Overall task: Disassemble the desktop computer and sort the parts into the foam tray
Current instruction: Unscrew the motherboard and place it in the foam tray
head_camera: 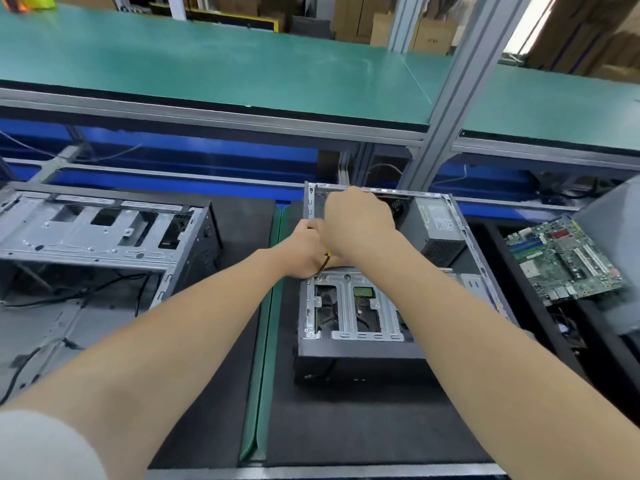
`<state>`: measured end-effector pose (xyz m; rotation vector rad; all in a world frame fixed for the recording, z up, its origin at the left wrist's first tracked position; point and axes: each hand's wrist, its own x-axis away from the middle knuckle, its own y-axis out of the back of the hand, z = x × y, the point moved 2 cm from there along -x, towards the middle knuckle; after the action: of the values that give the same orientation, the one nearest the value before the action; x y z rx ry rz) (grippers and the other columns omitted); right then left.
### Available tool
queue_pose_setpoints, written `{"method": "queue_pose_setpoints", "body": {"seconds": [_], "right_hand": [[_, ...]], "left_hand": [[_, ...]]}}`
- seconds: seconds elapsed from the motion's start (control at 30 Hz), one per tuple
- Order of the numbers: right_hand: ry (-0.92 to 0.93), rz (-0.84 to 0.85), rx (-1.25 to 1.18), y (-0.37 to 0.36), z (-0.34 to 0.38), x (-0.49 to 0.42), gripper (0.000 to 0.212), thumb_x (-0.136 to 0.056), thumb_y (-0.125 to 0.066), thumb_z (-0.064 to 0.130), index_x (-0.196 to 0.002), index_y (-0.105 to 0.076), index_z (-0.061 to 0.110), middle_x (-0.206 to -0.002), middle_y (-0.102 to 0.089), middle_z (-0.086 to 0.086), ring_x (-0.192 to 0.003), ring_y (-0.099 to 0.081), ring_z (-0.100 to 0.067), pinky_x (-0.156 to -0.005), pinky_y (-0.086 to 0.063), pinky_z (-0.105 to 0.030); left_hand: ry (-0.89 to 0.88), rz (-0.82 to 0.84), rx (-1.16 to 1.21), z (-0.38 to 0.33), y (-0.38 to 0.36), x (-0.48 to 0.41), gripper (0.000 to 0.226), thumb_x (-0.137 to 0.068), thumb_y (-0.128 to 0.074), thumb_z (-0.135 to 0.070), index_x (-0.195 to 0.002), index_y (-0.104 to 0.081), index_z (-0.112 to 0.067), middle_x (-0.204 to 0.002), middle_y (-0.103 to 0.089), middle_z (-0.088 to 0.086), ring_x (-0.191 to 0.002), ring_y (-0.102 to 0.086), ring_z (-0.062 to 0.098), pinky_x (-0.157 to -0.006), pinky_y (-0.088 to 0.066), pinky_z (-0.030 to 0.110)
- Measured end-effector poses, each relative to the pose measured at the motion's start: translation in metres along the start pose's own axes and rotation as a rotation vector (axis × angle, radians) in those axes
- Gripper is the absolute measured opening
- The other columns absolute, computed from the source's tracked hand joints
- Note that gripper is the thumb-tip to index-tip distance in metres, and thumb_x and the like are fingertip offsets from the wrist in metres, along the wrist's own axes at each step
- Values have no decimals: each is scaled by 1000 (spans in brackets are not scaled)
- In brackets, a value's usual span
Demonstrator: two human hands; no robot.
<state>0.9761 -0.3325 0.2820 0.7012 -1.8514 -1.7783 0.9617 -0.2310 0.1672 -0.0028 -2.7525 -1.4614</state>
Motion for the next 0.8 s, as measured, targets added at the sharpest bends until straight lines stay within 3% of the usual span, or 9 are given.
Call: {"method": "queue_pose_setpoints", "body": {"seconds": [0.1, 0.2, 0.27, 0.37, 0.47, 0.57, 0.63, 0.73, 0.8], "right_hand": [[11, -26, -27, -3, 0, -6, 21, -102, -62, 20, -85, -53, 12, -79, -43, -1, -66, -46, -22, -65, -39, -36], [139, 2, -11, 1, 0, -10, 34, -99, -61, 15, -73, -40, 13, -71, -34, 0, -57, -37, -17, -55, -33, -31], [252, 39, 45, 3, 0, -10, 40, -94, -63, 14, -63, -37, 14, -63, -36, -2, -56, -39, -21, -48, -25, -28], [387, 88, 116, 5, -4, -12, 29, -92, -65, 20, -66, -51, 15, -59, -47, -1, -67, -49, -24, -49, -25, -29], [534, 85, 171, 8, -1, -14, 25, -96, -62, 25, -73, -54, 17, -59, -46, 4, -61, -42, -14, -51, -28, -30], [598, 47, 187, 8, 3, -12, 20, -97, -59, 27, -79, -57, 17, -60, -45, 5, -61, -33, -8, -50, -25, -29], [571, 32, 74, 9, 0, -11, 16, -95, -58, 28, -86, -60, 16, -63, -49, 5, -64, -35, -7, -51, -27, -30], [481, 56, -183, 12, -5, -10, 11, -94, -63, 26, -93, -60, 15, -71, -54, 7, -70, -40, -6, -58, -39, -33], [370, 51, -319, 13, -8, -9, 21, -94, -71, 34, -93, -58, 17, -77, -55, 6, -74, -47, -11, -64, -45, -35]], "left_hand": [[-112, 117, -111, -1, 4, 1, 38, -102, -36, -24, -86, -69, -14, -69, -50, -12, -94, -42, 25, -92, -10, 27], [-156, 242, -202, -2, 12, 1, 84, -79, -4, -69, -108, -65, -19, -75, -43, -15, -100, -33, 22, -102, -11, 33], [-187, 228, -107, 1, 11, 0, 86, -73, -12, -67, -118, -63, -15, -91, -49, -14, -105, -25, 14, -95, -6, 25], [-186, 219, -39, 4, 10, -1, 70, -96, -31, -66, -126, -59, -9, -116, -57, 8, -103, -27, 11, -93, -10, 20], [-136, 237, 114, 9, 8, -2, 59, -99, -48, -64, -101, -59, -6, -88, -54, 6, -83, -44, 8, -82, -40, 27], [-102, 234, 168, 7, 7, -1, 83, -84, -52, -79, -88, -59, 3, -78, -55, 21, -67, -44, 10, -69, -50, 32], [-81, 258, 203, 8, 6, 0, 78, -76, -59, -83, -81, -64, -5, -74, -57, 14, -65, -44, 6, -65, -46, 22], [-10, 319, 207, 9, 5, -3, 43, -81, -74, -65, -70, -65, -24, -64, -50, -12, -68, -41, 10, -63, -35, 27], [16, 339, 156, 8, 5, -3, 35, -82, -73, -64, -63, -61, -37, -59, -47, -20, -67, -45, 5, -64, -34, 28]]}}
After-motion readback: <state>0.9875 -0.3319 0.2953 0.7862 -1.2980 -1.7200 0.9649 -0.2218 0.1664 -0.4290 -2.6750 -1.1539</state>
